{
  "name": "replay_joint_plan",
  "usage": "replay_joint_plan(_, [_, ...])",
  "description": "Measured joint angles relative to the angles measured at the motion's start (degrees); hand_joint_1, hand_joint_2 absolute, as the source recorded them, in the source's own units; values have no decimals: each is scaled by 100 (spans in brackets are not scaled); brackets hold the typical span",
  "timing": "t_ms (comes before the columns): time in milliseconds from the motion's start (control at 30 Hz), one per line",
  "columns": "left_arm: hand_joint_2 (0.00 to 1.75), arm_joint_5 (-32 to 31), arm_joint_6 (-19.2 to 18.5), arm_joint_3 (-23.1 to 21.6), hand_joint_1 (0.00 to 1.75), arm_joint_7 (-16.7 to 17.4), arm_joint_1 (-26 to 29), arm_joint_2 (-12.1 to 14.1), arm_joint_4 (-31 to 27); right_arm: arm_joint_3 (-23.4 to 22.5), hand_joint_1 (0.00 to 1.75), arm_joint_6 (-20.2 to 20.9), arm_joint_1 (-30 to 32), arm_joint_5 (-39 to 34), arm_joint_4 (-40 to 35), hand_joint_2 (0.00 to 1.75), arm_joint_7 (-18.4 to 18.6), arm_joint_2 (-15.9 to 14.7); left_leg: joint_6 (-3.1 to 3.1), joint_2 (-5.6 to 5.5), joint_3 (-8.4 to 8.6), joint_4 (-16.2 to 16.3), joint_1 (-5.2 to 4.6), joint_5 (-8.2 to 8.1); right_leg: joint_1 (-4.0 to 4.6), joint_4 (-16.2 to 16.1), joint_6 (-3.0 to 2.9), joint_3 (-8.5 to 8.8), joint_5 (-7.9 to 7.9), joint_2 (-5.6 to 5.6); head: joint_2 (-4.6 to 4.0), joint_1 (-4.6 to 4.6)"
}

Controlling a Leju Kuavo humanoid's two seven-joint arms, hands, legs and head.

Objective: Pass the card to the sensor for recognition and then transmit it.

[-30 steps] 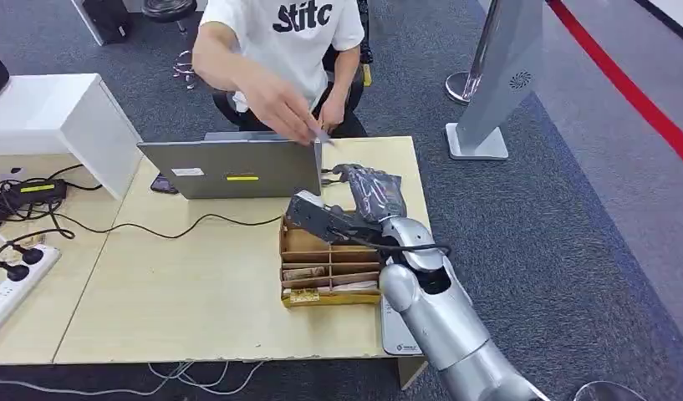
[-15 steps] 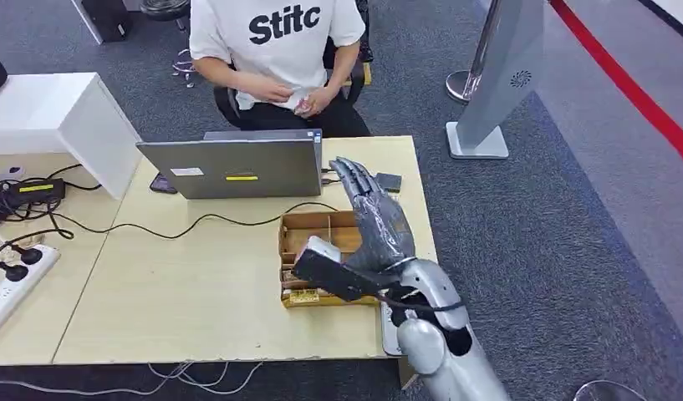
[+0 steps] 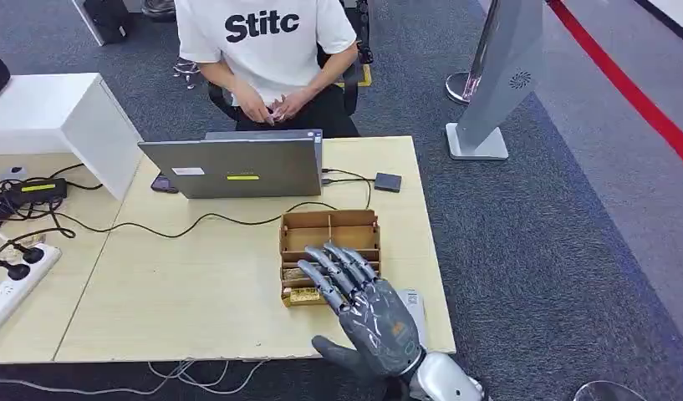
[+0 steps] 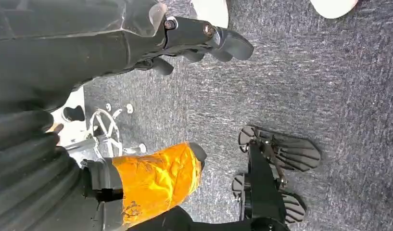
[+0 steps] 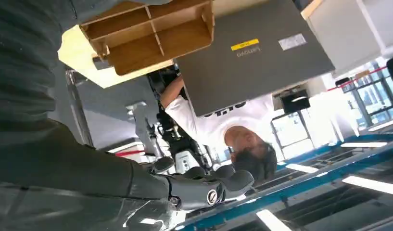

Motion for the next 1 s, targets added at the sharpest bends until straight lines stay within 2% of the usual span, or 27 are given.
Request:
replay_joint_plan(167, [175, -20, -2, 0, 0, 61, -85, 0, 0, 221, 0, 15, -72, 501, 160, 175, 70, -127, 0, 0, 0, 0, 1, 1, 0, 0, -1, 0, 1, 0, 0, 0])
replay_joint_plan(200, [175, -35, 0, 0, 0, 103, -113, 0, 0, 247, 0, -68, -137, 479, 281, 175, -7, -129, 0, 1, 0, 0, 1, 1, 0, 1, -2, 0, 2, 1, 0, 0])
replay_joint_plan(300, [175, -48, 28, 0, 0, 190, -210, -7, 0, 260, 0, -659, -397, 287, 998, 175, -417, -79, 1, 0, 0, 0, 1, 9, 0, 1, -2, 2, 4, -1, 0, 0])
replay_joint_plan(400, [175, -63, 35, -2, 0, 203, -250, -9, 0, 262, 0, -776, -540, 315, 1424, 175, -490, -17, 0, -1, 0, 0, 0, 9, 0, 1, -3, 3, 7, -1, 0, 0])
replay_joint_plan(600, [175, -151, 42, -98, 0, 242, -338, -26, 0, 266, 0, -527, -936, 503, 2082, 175, -330, 260, 5, 0, -2, 0, 0, 14, 0, 1, -7, 1, 11, 0, 0, 0])
replay_joint_plan(800, [175, -234, 74, -162, 0, 306, -446, -94, 0, 229, 0, -230, -1434, 505, 2950, 175, -171, 690, 2, 2, -1, 0, 1, 21, 1, 2, -12, -2, 18, 1, 0, -2])
replay_joint_plan(1000, [175, -260, 105, -243, 0, 348, -506, -159, 0, 131, 0, -77, -1728, 486, 3648, 175, -160, 1049, -1, 2, -2, 0, 1, 26, 1, 2, -12, -2, 19, 2, 0, 0])
